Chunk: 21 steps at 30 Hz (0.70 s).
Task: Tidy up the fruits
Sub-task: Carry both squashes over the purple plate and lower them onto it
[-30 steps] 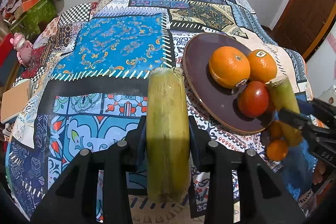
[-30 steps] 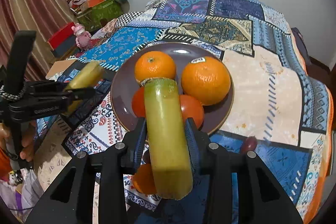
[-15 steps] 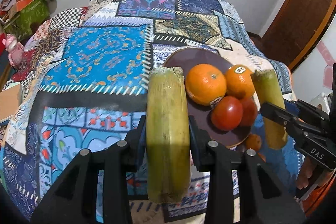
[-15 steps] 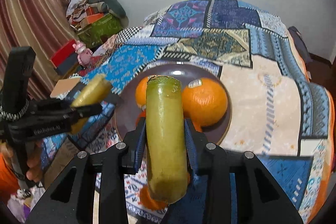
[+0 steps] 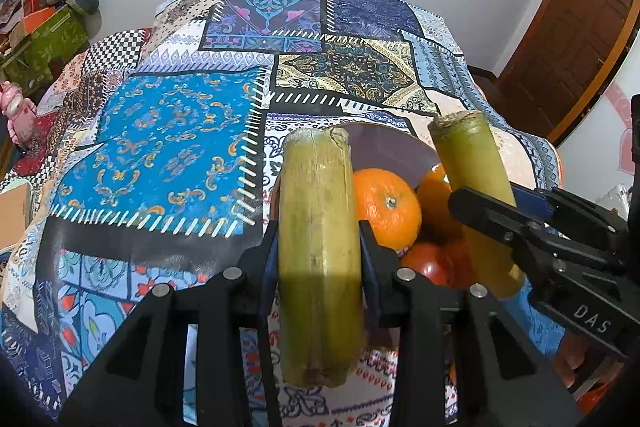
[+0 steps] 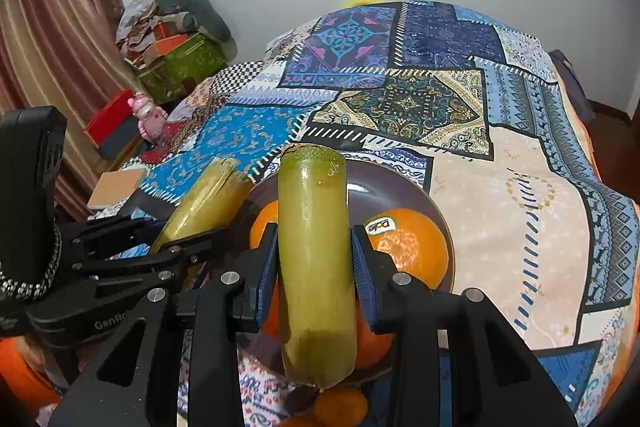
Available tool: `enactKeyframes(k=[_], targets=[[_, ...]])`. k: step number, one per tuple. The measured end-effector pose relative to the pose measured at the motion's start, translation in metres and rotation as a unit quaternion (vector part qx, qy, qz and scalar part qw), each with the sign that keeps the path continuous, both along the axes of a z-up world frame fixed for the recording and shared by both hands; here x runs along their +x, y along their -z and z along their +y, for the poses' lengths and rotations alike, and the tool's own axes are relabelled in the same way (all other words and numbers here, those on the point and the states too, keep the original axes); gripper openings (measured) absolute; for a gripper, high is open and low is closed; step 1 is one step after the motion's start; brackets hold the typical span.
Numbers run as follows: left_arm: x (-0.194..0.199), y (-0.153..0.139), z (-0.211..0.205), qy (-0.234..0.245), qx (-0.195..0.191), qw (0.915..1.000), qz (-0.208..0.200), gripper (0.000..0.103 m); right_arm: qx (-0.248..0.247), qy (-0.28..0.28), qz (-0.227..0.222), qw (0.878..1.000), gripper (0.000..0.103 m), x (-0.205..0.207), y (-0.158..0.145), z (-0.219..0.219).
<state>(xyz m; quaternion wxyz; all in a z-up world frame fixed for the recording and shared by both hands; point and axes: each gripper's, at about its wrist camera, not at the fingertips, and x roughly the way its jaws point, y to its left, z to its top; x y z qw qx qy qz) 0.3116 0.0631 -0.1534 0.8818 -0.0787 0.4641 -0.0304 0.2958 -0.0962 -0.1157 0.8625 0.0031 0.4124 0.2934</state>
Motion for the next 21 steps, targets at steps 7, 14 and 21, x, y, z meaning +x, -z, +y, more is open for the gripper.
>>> enactKeyframes(k=[7, 14, 21], targets=[[0.01, 0.006, 0.001, -0.018, -0.025, 0.9995, 0.002, 0.036, 0.0, 0.006, 0.01, 1.0, 0.032, 0.008, 0.005, 0.003], [0.011, 0.01, 0.009, -0.043, -0.032, 0.9984, 0.015, 0.036, -0.002, 0.007, 0.019, 1.0, 0.032, 0.011, 0.012, 0.003], [0.007, 0.011, 0.003, -0.046, -0.015, 0.9988, 0.009, 0.036, -0.015, 0.004, 0.01, 1.0, 0.032, 0.006, 0.012, 0.007]])
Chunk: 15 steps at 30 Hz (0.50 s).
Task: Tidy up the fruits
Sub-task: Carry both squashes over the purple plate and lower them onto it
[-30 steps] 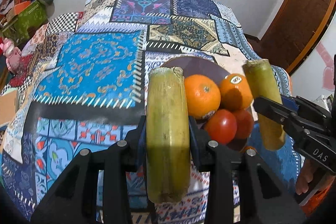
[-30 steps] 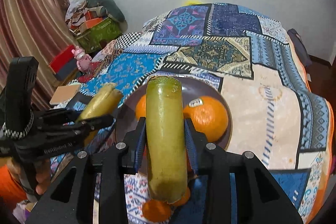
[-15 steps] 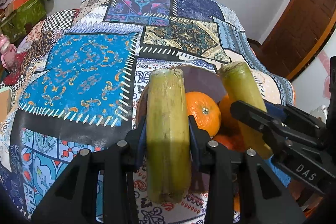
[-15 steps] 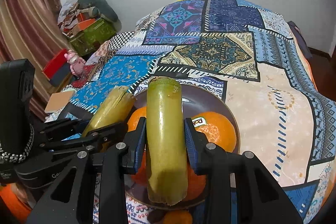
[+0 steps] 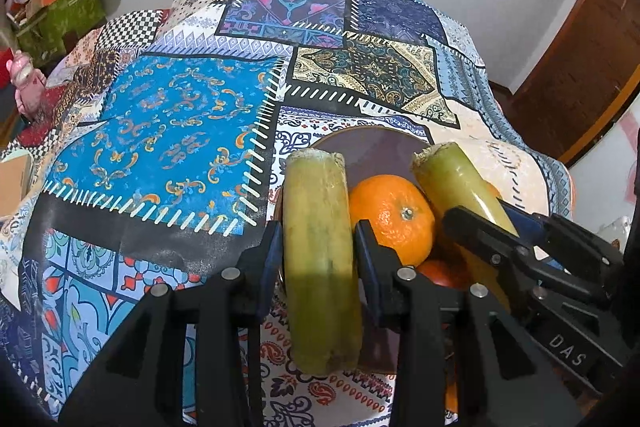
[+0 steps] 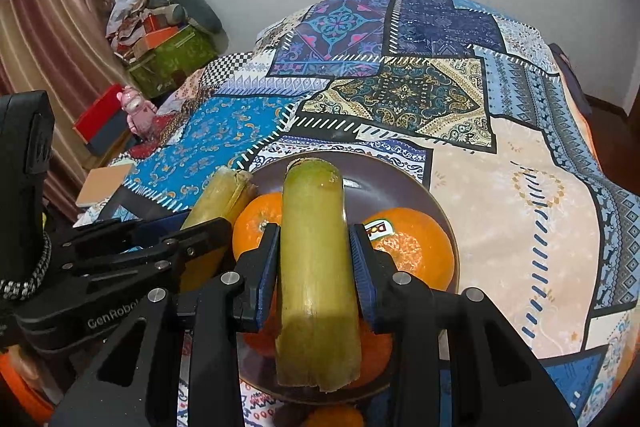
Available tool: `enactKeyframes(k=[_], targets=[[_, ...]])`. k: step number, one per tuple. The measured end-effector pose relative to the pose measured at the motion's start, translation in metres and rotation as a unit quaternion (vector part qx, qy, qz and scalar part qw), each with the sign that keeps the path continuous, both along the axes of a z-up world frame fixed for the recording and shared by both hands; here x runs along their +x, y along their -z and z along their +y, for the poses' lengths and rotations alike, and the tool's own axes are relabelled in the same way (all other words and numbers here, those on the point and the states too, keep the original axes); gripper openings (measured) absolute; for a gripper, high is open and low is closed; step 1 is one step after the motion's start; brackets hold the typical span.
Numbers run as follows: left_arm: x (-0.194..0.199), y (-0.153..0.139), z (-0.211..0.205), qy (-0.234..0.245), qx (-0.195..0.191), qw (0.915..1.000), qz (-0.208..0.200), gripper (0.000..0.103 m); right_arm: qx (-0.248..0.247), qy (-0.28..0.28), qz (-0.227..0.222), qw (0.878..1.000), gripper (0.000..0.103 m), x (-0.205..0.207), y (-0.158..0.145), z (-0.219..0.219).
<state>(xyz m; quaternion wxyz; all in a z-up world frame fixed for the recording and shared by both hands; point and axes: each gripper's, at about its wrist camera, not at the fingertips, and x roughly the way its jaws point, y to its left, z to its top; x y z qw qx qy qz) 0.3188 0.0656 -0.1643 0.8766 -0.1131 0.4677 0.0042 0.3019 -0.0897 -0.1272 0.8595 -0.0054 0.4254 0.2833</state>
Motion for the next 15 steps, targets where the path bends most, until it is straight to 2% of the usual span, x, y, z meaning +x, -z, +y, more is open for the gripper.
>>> enactKeyframes(k=[8, 9, 15], targets=[[-0.004, 0.001, -0.003, 0.016, 0.012, 0.9998, 0.007, 0.037, 0.014, 0.004, 0.01, 1.0, 0.034, 0.001, 0.0, -0.005], [-0.005, 0.002, -0.004, 0.02, 0.014, 0.9997, 0.007, 0.041, 0.013, 0.006, 0.007, 1.0, 0.035, 0.0, -0.001, -0.006], [-0.012, 0.006, -0.005, 0.025, 0.02, 0.9995, 0.007, 0.043, 0.019, 0.006, -0.008, 1.0, 0.035, -0.004, -0.01, -0.014]])
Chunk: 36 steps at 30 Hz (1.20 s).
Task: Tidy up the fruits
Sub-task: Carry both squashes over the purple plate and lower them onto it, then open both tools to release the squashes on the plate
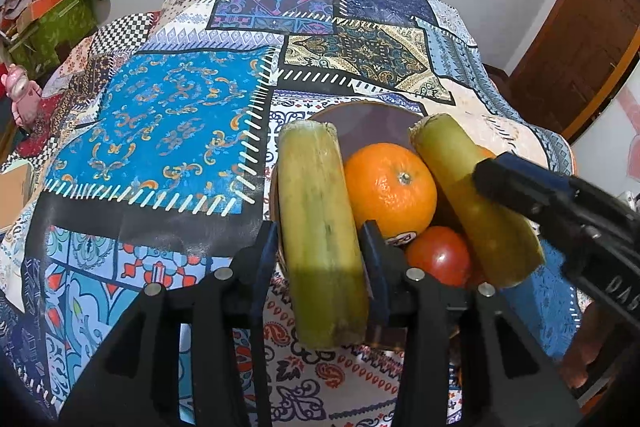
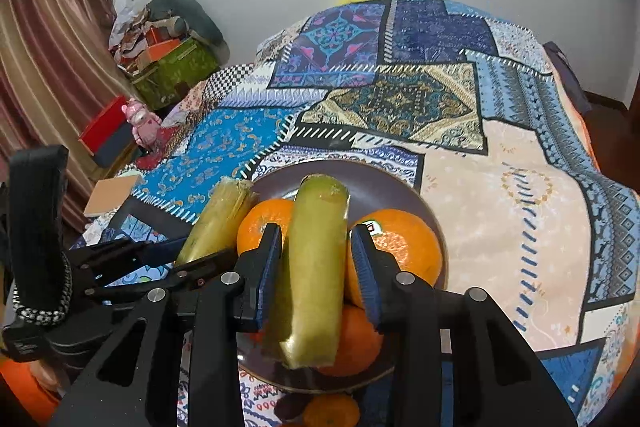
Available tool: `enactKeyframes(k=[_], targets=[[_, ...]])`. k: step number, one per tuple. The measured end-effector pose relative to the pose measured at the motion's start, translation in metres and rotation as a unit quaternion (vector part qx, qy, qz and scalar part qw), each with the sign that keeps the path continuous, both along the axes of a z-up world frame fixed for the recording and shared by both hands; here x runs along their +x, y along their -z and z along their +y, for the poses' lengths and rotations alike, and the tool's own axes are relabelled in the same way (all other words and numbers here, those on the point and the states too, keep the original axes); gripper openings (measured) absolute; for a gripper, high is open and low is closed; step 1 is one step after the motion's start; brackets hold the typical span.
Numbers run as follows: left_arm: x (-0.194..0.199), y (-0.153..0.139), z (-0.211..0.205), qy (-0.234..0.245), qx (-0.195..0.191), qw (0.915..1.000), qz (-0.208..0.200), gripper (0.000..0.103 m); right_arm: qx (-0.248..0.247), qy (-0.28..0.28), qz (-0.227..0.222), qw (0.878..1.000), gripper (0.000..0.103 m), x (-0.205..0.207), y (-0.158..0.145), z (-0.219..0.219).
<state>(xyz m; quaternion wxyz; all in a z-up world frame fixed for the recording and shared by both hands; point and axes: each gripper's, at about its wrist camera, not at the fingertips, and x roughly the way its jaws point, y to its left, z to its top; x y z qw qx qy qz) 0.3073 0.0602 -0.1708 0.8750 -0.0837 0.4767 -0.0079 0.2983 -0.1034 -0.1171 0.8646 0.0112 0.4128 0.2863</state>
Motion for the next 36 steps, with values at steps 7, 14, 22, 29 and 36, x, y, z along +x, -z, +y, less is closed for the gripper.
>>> enactKeyframes(k=[7, 14, 22, 29, 36], targets=[[-0.013, -0.022, 0.0, 0.004, 0.004, 0.9998, -0.021, 0.048, -0.003, 0.0, -0.022, 1.0, 0.035, -0.013, -0.014, -0.013], [-0.041, -0.053, -0.004, 0.02, 0.012, 0.9984, -0.051, 0.061, -0.009, 0.001, -0.049, 0.999, 0.035, -0.037, -0.032, -0.034], [-0.071, -0.053, -0.022, 0.044, 0.016, 0.9977, -0.048, 0.067, -0.03, -0.006, -0.05, 0.998, 0.035, -0.066, -0.026, -0.052], [-0.085, -0.033, -0.04, 0.055, 0.008, 0.9979, -0.033, 0.069, -0.024, -0.003, -0.01, 1.0, 0.035, -0.085, 0.003, -0.062], [-0.098, -0.014, -0.052, 0.078, 0.009, 0.9968, -0.015, 0.07, -0.008, -0.011, 0.021, 1.0, 0.035, -0.09, 0.026, -0.056]])
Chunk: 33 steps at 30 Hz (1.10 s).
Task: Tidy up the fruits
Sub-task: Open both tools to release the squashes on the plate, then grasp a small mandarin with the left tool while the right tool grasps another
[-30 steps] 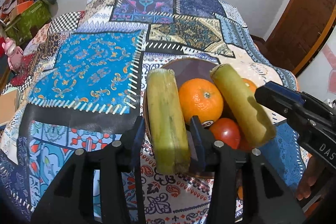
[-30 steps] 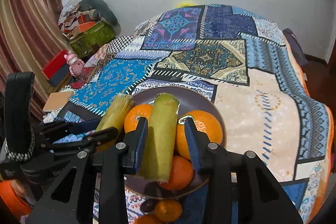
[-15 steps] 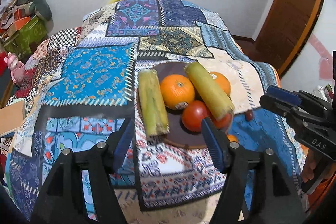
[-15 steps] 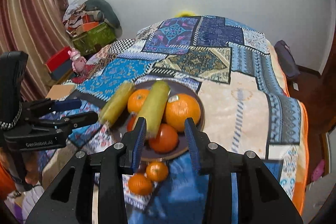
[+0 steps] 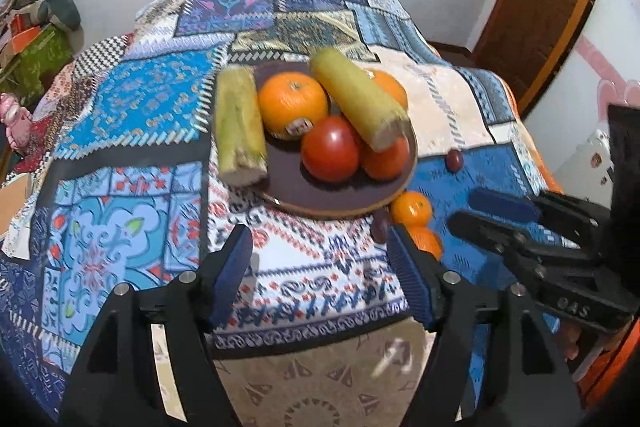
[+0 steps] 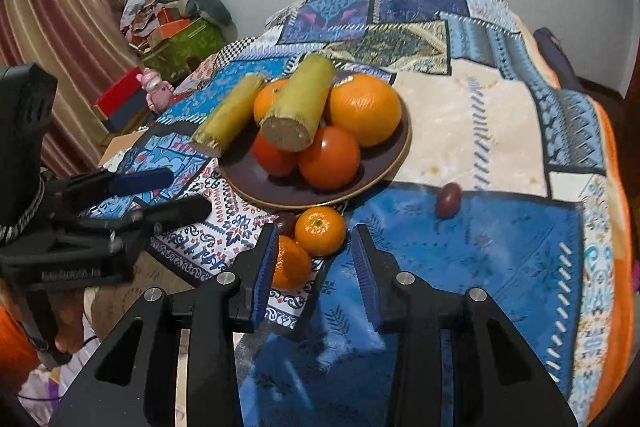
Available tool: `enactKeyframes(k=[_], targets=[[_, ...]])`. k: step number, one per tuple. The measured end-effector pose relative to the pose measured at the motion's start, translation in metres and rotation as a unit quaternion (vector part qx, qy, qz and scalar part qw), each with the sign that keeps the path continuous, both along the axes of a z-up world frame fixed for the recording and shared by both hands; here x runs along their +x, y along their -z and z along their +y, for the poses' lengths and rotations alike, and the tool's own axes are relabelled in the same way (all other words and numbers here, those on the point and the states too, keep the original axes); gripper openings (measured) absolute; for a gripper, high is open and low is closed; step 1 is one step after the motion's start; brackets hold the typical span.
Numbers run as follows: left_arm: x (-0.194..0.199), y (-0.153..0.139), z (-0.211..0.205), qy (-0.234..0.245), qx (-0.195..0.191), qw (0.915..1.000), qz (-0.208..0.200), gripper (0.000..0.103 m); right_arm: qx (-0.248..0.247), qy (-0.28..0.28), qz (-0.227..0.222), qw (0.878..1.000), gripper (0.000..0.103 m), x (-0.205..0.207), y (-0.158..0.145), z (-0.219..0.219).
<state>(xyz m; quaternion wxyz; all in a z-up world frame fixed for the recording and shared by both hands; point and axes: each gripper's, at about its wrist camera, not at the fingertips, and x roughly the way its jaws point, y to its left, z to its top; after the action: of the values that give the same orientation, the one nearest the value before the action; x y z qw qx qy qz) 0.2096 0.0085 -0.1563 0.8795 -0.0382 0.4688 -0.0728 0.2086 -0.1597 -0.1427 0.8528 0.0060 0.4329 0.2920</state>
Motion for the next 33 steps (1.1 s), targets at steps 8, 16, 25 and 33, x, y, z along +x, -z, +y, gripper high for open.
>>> enactKeyframes(k=[8, 16, 25, 33], targets=[[0.006, 0.014, 0.009, -0.015, -0.01, 0.9997, 0.016, 0.07, -0.024, -0.004, 0.011, 1.0, 0.035, 0.015, 0.015, 0.016], [0.013, 0.025, 0.014, -0.015, -0.01, 0.9994, 0.03, 0.07, -0.019, -0.012, 0.041, 0.999, 0.035, 0.025, 0.023, 0.02], [0.01, 0.021, 0.011, -0.012, -0.003, 0.9996, 0.024, 0.07, -0.047, -0.016, 0.055, 0.997, 0.034, 0.035, 0.029, 0.016], [0.008, 0.014, -0.002, -0.001, -0.002, 0.9998, 0.017, 0.071, -0.024, -0.003, 0.05, 0.998, 0.033, 0.024, 0.025, 0.001]])
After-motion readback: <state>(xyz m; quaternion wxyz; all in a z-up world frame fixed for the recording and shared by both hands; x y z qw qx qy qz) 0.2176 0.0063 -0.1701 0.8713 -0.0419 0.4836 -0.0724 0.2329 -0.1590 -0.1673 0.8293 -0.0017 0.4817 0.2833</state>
